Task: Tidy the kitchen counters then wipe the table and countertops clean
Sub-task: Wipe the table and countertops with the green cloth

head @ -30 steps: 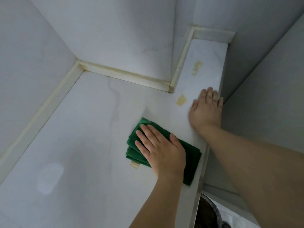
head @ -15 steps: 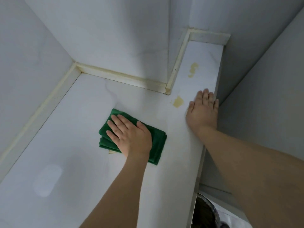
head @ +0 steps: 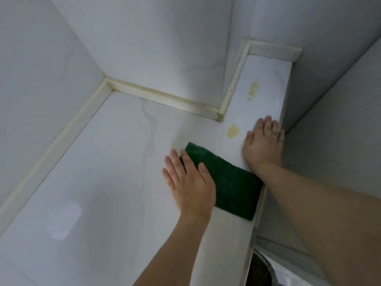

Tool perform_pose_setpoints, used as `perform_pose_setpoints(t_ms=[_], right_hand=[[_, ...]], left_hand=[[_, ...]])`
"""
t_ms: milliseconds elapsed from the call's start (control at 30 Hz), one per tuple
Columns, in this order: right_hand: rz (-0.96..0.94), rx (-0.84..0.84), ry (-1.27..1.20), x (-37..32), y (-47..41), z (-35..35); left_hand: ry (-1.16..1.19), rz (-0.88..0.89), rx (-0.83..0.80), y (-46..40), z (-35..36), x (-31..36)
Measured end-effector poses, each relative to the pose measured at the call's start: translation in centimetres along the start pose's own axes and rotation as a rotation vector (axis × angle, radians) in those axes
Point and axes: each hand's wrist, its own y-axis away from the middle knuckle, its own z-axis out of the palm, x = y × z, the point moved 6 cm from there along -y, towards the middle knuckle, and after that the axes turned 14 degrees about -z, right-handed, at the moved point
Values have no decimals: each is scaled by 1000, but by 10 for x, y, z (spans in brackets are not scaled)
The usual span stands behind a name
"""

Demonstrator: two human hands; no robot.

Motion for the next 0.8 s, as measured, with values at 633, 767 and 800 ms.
perform_pose_setpoints(t_ms=[633,767,800], right_hand=[[-17,71,-141,1,4,-9],[-504,121,-62,-59,38,-40],[-680,57,-52,-82,55,-36]], left_hand=[[-227,-132,36,-104,-30,-74],[-218,-123,28,-102,-33,-72],[-214,-125,25,-102,-33,-72]])
